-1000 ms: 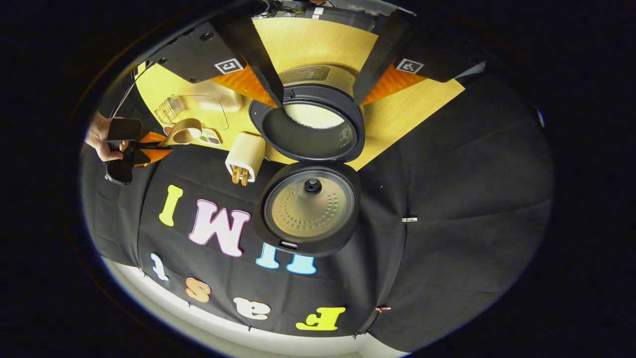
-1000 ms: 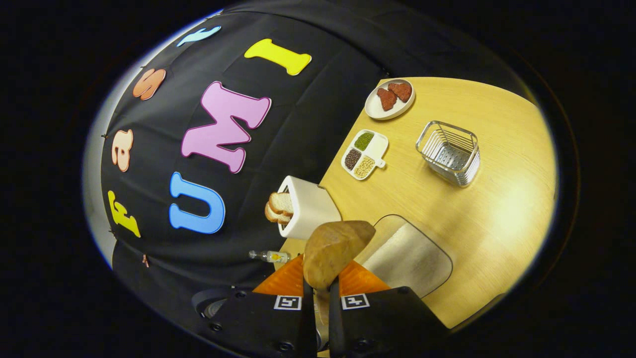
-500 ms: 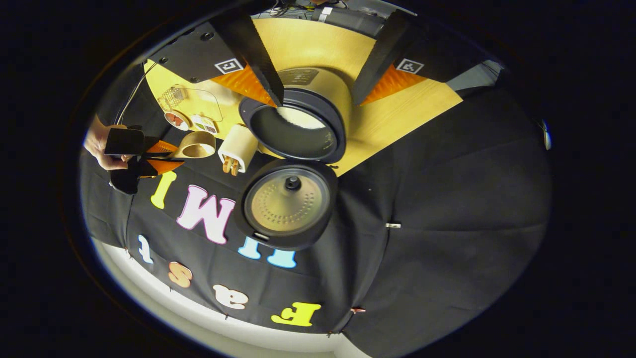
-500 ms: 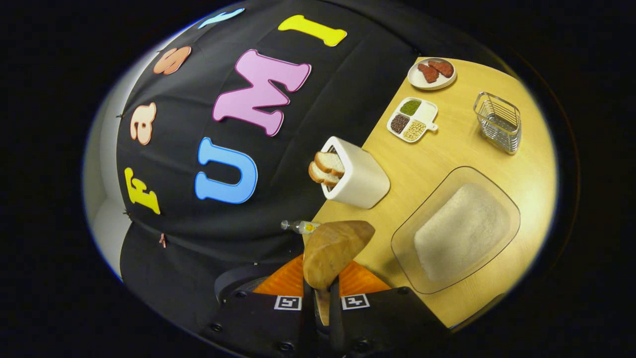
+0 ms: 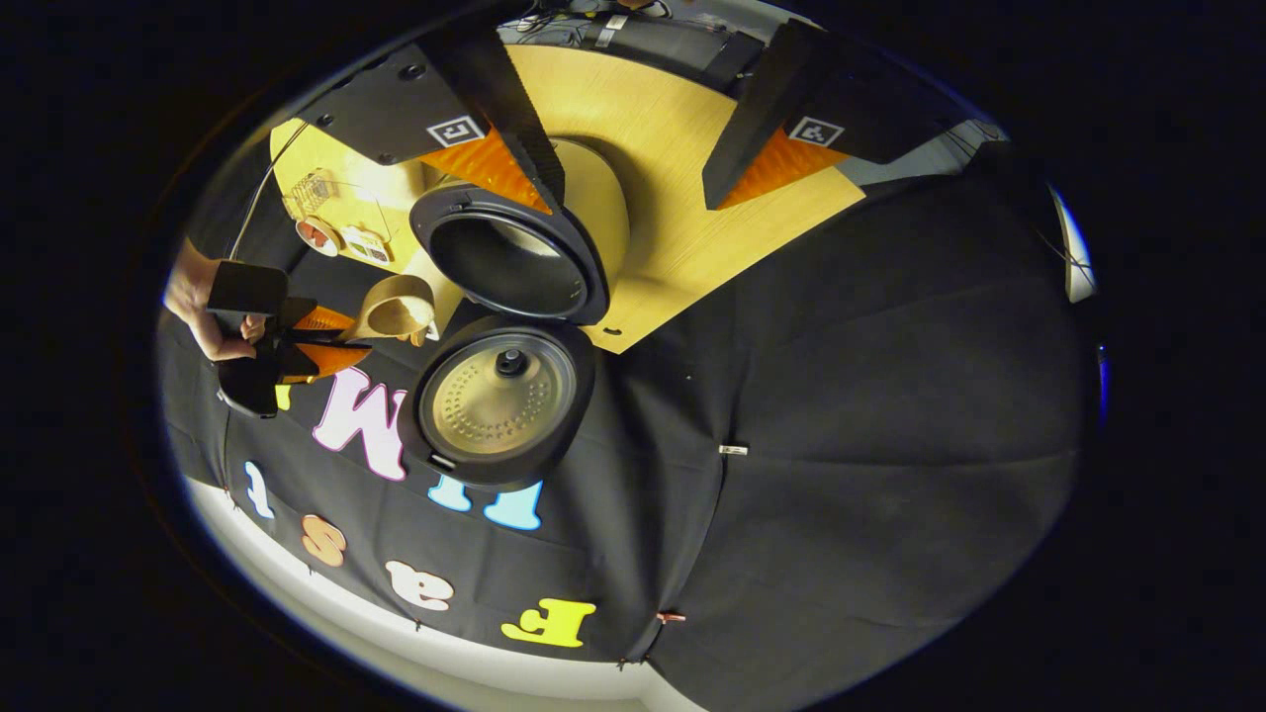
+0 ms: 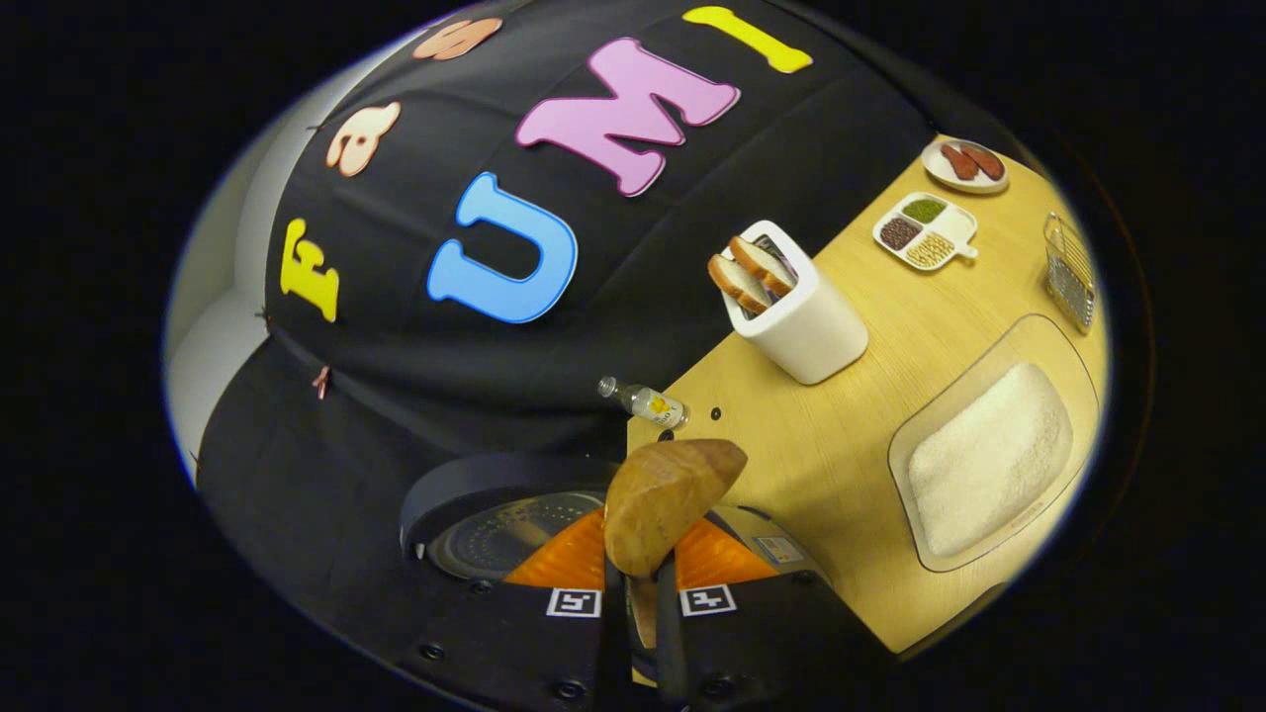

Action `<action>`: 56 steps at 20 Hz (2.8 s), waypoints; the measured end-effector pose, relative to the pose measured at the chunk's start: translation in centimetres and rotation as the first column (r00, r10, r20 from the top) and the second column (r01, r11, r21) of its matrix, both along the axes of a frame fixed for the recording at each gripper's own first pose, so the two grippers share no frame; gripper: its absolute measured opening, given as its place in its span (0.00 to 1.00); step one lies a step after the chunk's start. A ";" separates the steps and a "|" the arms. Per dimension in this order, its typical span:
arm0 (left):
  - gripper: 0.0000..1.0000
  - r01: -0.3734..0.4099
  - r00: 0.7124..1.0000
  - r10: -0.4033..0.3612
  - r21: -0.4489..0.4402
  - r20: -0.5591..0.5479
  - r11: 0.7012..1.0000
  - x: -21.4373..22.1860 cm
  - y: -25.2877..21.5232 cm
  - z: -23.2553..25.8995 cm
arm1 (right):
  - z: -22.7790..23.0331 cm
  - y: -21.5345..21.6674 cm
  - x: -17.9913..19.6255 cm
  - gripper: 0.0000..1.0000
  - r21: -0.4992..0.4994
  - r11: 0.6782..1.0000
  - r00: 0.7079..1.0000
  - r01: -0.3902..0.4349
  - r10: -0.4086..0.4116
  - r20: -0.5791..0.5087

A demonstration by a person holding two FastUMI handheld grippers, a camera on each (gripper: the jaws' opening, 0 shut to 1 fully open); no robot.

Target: Close the left gripper, press the button to open the rice cooker; take a wooden spoon from the chopstick holder with the right hand, scoop a spoonful of rice and pour it into the rice cooker, then put the wooden spoon back into the chopstick holder.

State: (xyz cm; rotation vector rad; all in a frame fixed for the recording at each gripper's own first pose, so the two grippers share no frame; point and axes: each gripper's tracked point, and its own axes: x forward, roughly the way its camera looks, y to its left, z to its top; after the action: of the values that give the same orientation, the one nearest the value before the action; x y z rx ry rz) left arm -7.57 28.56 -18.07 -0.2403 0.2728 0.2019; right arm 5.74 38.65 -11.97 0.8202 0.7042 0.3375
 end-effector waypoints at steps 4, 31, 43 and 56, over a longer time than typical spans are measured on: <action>0.95 -0.008 1.000 0.008 0.001 -0.011 1.000 -0.1 1.0 -0.4 | 0.3 3.2 0.1 0.14 -0.161 0.984 0.984 -0.077 0.101 0.147; 0.96 -0.006 1.000 0.007 0.033 -0.015 0.999 1.3 2.2 -0.5 | -1.8 14.1 -8.9 0.14 -0.770 0.567 0.389 -0.294 0.806 0.445; 0.95 0.057 0.998 -0.057 0.016 0.006 0.998 1.9 -2.3 0.9 | 5.1 7.6 -4.7 0.14 -0.494 0.838 0.682 -0.231 0.502 0.532; 0.96 0.249 0.968 -0.246 -0.079 0.050 0.965 6.2 -14.6 3.7 | 7.5 -22.5 3.3 0.14 -0.345 0.900 0.887 0.266 -0.089 0.453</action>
State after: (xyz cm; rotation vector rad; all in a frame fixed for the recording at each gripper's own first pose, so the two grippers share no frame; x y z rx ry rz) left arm -1.38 13.96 -14.40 -0.2918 0.2701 -0.0621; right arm 9.07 16.11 -4.44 0.3923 0.2598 0.1821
